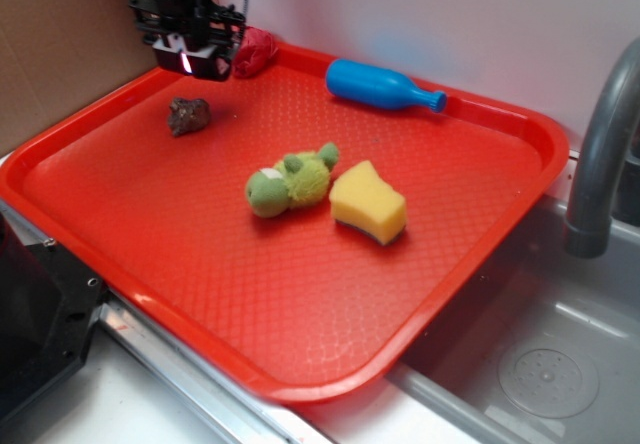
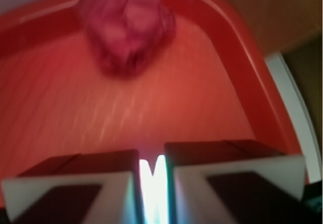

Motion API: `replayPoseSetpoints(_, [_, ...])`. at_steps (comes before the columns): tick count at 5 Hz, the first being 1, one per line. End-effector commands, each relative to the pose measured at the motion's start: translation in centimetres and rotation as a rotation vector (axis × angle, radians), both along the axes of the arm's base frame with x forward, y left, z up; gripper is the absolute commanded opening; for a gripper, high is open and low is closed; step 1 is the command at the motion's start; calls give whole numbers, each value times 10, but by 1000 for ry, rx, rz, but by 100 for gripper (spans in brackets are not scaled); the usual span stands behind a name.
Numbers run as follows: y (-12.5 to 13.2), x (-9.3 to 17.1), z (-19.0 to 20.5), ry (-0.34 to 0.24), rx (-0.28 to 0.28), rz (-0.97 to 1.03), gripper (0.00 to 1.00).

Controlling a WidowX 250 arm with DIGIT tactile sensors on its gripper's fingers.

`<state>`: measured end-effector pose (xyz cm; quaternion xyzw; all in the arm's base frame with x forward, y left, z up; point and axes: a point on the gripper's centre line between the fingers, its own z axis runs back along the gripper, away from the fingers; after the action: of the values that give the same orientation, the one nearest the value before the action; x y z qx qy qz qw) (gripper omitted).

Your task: Grab the red paper.

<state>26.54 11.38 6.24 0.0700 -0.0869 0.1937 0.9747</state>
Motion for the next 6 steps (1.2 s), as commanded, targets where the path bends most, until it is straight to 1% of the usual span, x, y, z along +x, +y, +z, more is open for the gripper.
replayPoseSetpoints(1, [-12, -14, 46, -59, -11, -49, 0])
replayPoseSetpoints(2, [-10, -12, 47, -49, -11, -46, 0])
replayPoseSetpoints(3, [0, -6, 46, -66, 19, -38, 100])
replayPoseSetpoints(4, [7, 7, 43, -92, 16, -50, 100])
replayPoseSetpoints(5, [10, 21, 39, -98, 29, -87, 100])
replayPoseSetpoints(6, [20, 32, 33, -94, 29, -99, 100])
